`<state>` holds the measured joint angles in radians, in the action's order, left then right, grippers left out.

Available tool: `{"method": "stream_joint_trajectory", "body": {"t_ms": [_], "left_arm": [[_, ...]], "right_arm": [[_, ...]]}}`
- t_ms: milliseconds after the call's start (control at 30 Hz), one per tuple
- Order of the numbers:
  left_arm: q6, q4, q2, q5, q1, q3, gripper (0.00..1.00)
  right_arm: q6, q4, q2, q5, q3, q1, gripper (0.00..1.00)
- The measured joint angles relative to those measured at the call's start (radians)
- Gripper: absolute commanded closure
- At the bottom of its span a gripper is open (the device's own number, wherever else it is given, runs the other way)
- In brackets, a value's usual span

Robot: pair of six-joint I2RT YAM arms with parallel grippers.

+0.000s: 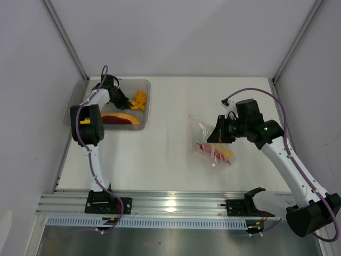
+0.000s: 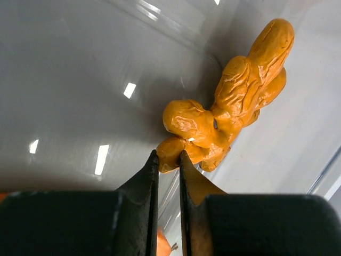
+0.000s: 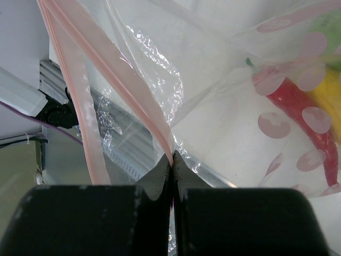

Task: Place the food in the zip-top bag and seal the zipper
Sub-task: Pick up the fake vegetable from the bin.

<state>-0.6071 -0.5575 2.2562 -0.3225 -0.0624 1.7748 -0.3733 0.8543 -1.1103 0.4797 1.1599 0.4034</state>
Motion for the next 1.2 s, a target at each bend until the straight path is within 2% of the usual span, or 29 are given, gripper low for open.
{"method": "stream_joint_trajectory", "body": {"t_ms": [400,867,1200], "left_arm": [[-0.015,0.162,-0.248,-0.030,-0.010,-0.349,0.99],[-0.075,0.354,-0.596,-0.097,-0.021,-0.654,1.00],[-0.119,0.415,-0.950,-0.173,-0.022,-0.882,0.99]], "right_arm": [[0.001,0.001,-0.003,-0.021,0.000,0.000,1.00],[0.002,-0.006,-0.019,-0.056,-0.014,0.000,1.00],[0.002,-0.022,-0.049,-0.089,-0.014,0.004,1.00]]}}
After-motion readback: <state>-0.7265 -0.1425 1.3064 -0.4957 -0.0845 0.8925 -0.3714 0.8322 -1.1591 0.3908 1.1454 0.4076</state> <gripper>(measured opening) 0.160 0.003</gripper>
